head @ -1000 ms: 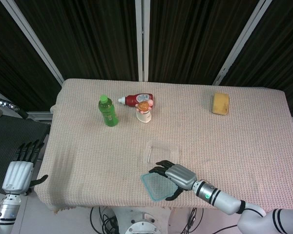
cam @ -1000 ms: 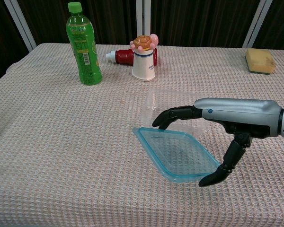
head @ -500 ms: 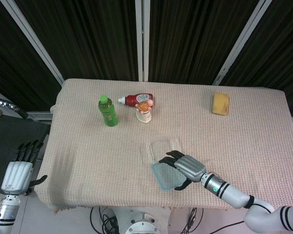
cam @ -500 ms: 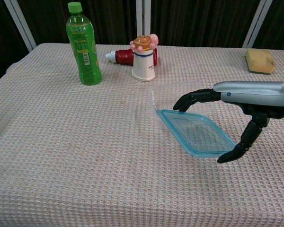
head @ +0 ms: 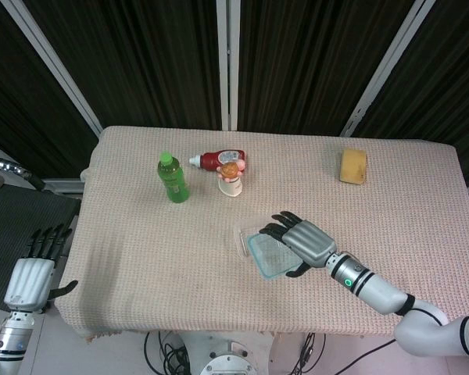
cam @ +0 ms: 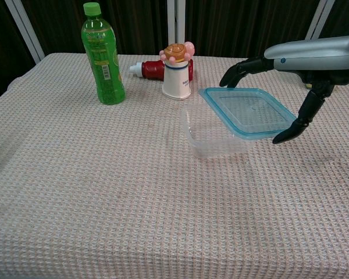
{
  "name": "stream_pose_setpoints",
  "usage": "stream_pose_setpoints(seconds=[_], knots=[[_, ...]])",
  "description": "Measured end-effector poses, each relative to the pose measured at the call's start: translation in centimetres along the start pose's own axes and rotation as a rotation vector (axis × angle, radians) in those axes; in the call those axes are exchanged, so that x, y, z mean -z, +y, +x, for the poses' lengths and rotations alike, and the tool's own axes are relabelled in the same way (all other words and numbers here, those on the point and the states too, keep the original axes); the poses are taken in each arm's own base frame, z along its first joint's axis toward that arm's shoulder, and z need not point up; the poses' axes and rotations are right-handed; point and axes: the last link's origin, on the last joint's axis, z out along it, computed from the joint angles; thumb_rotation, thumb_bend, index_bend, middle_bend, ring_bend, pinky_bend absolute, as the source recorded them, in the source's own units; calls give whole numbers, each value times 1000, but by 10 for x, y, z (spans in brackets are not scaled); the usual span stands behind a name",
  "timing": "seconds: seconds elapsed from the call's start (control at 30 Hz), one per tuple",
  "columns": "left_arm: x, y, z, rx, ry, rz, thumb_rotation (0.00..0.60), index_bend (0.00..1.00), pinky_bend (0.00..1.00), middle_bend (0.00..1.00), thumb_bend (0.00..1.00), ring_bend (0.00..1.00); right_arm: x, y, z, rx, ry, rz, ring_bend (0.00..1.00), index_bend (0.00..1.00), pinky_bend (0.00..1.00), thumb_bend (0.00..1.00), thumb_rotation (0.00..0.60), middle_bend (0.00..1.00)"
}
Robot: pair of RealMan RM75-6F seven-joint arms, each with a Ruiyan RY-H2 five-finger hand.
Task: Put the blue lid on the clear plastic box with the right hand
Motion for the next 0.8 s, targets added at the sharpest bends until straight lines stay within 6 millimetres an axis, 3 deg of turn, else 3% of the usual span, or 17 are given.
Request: stream_pose_setpoints(seconds=[0.17, 0.4, 0.8], knots=[[2, -2, -1, 4, 0, 6, 600, 58, 0, 0, 0, 0, -29, 4, 5, 46, -28, -62, 0, 143, 0, 225, 600, 355], [2, -4, -3, 10, -1, 9, 600, 58, 0, 0, 0, 0, -67, -8, 5, 101, -72, -90, 0, 147, 0, 226, 600, 344], [2, -7, -5, 19, 3, 11, 600, 58, 0, 0, 0, 0, -79, -32, -2, 125, -100, -126, 0, 147, 0, 223, 600, 341]])
